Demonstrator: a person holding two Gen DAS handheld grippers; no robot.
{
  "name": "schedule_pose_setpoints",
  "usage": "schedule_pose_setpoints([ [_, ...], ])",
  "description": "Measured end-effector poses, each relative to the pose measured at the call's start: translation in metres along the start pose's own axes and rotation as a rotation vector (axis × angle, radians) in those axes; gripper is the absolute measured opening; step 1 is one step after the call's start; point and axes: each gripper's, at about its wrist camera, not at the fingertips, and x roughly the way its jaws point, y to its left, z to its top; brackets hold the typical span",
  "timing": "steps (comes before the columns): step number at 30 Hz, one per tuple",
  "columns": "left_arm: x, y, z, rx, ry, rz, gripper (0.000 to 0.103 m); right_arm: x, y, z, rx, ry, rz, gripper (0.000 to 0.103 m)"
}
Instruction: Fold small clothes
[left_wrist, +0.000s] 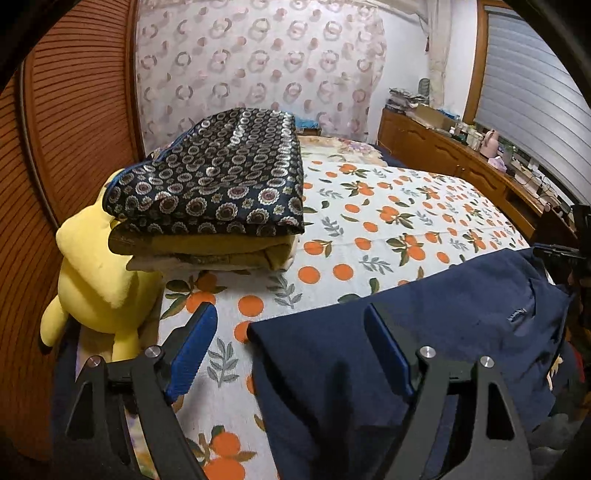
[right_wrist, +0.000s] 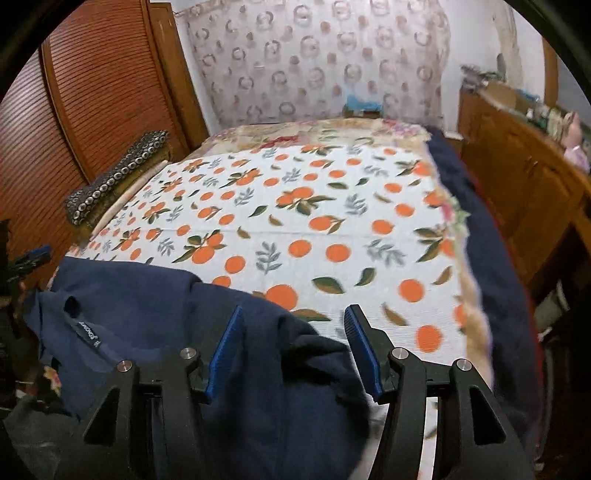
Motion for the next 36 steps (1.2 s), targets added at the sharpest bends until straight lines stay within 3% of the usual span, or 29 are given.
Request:
schedule_pose_setpoints([
  [2, 0.005, 0.0, 0.0, -0.004, 0.01, -0.004, 0.082, 0.003, -0.001, 0.001, 0.008, 0.022, 0.054, 0.016],
  [3, 0.007, 0.0, 0.0, -0.001, 0.015, -0.005, 0.082, 0.002, -0.001, 0.001, 0.011, 0.026, 0.078, 0.006],
  [8, 0.014, 0.002, -0.005, -0.004, 0.033, 0.0, 0.082, -0.033, -0.017, 0.005, 0.046, -0.114, 0.012, 0.006],
  [10, 0.019, 0.006, -0.007, -0.021, 0.051, -0.012, 0.082, -0.034, -0.022, 0.006, 0.081, -0.105, 0.015, 0.006],
  [15, 0.022, 0.009, -0.014, -0.037, 0.072, -0.02, 0.082, -0.015, -0.007, 0.005, 0.025, -0.046, -0.039, 0.006],
  [17, 0.023, 0.009, -0.015, -0.035, 0.079, -0.032, 0.081, -0.015, -0.006, 0.005, 0.022, -0.051, -0.058, 0.018],
  [18, 0.024, 0.009, -0.016, -0.033, 0.084, -0.039, 0.074, -0.013, -0.007, 0.007, 0.018, -0.046, -0.086, 0.034],
  [19, 0.025, 0.009, -0.016, -0.029, 0.092, -0.048, 0.066, -0.01, -0.008, 0.006, 0.013, -0.031, -0.109, 0.043],
  [22, 0.032, 0.01, -0.018, -0.03, 0.118, -0.05, 0.053, -0.001, -0.006, 0.005, 0.001, 0.024, -0.104, 0.047],
  [24, 0.034, 0.009, -0.019, -0.022, 0.117, -0.046, 0.052, 0.007, -0.005, 0.004, -0.013, 0.054, -0.112, 0.048],
  [26, 0.034, 0.009, -0.018, -0.017, 0.122, -0.045, 0.051, 0.017, -0.006, 0.005, -0.016, 0.077, -0.119, 0.048],
  [29, 0.033, 0.005, -0.02, -0.001, 0.123, -0.069, 0.02, 0.024, -0.006, 0.003, -0.015, 0.095, -0.091, 0.048],
  [30, 0.032, 0.004, -0.021, 0.002, 0.124, -0.069, 0.012, 0.023, -0.005, 0.004, -0.027, 0.1, -0.082, 0.041],
  [31, 0.031, 0.004, -0.021, 0.0, 0.12, -0.08, 0.007, 0.023, -0.002, 0.004, -0.037, 0.106, -0.059, 0.024],
  [33, 0.023, 0.003, -0.02, -0.01, 0.1, -0.096, 0.007, 0.022, 0.004, 0.001, -0.06, 0.11, -0.018, 0.012],
  [36, -0.008, -0.005, -0.014, -0.022, 0.018, -0.137, 0.006, 0.007, 0.012, -0.003, -0.076, 0.077, -0.011, 0.01],
])
